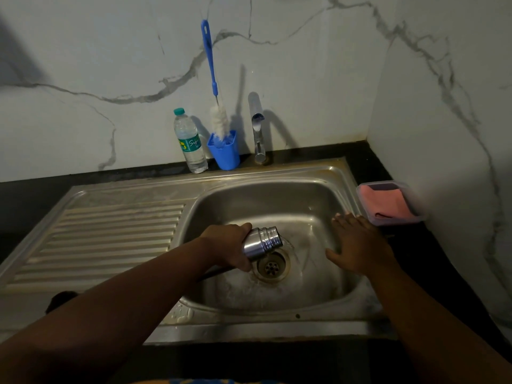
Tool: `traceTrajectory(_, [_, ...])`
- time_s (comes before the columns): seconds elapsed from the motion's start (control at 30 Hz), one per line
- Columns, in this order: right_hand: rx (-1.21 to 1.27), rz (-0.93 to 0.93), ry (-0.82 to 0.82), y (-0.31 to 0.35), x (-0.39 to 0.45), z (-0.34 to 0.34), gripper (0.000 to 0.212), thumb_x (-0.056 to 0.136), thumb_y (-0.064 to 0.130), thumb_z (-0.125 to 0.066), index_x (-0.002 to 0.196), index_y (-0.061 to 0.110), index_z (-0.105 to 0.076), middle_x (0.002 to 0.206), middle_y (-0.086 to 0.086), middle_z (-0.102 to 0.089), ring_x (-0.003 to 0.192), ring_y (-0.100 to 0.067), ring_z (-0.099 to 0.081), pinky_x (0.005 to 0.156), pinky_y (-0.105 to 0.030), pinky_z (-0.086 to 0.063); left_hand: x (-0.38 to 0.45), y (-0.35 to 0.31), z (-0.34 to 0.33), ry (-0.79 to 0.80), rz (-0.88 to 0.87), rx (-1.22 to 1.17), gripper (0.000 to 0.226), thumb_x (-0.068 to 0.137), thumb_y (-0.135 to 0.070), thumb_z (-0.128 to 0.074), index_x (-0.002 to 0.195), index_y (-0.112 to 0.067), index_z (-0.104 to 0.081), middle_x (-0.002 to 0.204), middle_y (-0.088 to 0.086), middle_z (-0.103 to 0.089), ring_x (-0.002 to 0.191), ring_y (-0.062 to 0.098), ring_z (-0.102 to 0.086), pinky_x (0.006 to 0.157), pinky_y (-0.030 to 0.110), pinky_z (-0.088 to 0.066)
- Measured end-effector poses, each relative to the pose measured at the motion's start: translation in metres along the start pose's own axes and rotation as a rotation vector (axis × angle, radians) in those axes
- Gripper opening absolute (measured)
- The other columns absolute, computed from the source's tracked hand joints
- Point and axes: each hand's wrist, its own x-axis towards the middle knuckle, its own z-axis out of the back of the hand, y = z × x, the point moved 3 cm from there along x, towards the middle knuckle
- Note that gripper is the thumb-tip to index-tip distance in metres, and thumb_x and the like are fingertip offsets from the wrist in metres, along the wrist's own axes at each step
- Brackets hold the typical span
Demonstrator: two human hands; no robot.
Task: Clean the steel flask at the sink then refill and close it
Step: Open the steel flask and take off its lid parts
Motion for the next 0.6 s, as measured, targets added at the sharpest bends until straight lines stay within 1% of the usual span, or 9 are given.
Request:
traceTrajectory(0.2, [0.009, -0.004, 0.01, 0.0, 0.0005, 0.0003, 0.084, 0.069, 0.064, -0.035, 0.121, 0.004, -0.063, 0.125, -0.014, -0.062, 0.116, -0.032, -0.058, 0.097, -0.045, -0.044, -0.0018, 0.0029, 0.0011, -0.002, 0.014, 0.021, 0.079, 0.064, -0.057, -0.074, 0.129, -0.024, -0.042, 0.119, 0.004, -0.064, 0.104, 0.026, -0.062, 0.073, 0.029, -0.041])
traceTrajectory(0.37, [0.014, 0.009, -0.005, -0.0003, 0.0006, -0.0011, 0.082, 0.071, 0.063, -0.038, 0.125, 0.005, -0.06, 0.129, -0.014, -0.059, 0.119, -0.031, -0.056, 0.1, -0.044, -0.041, -0.0028, 0.0048, 0.002, 0.005, 0.019, 0.027, 0.08, 0.065, -0.056, -0.075, 0.13, -0.024, -0.042, 0.121, 0.004, -0.063, 0.106, 0.027, -0.062, 0.076, 0.03, -0.043])
traceTrajectory(0.6, [0.021, 0.002, 0.007, 0.0, -0.0001, 0.0003, 0.085, 0.07, 0.065, -0.035, 0.123, 0.005, -0.061, 0.127, -0.014, -0.06, 0.117, -0.032, -0.057, 0.098, -0.045, -0.043, -0.0039, 0.0042, 0.0031, -0.005, 0.023, 0.039, 0.079, 0.065, -0.056, -0.074, 0.129, -0.024, -0.041, 0.12, 0.005, -0.063, 0.105, 0.027, -0.062, 0.073, 0.028, -0.04])
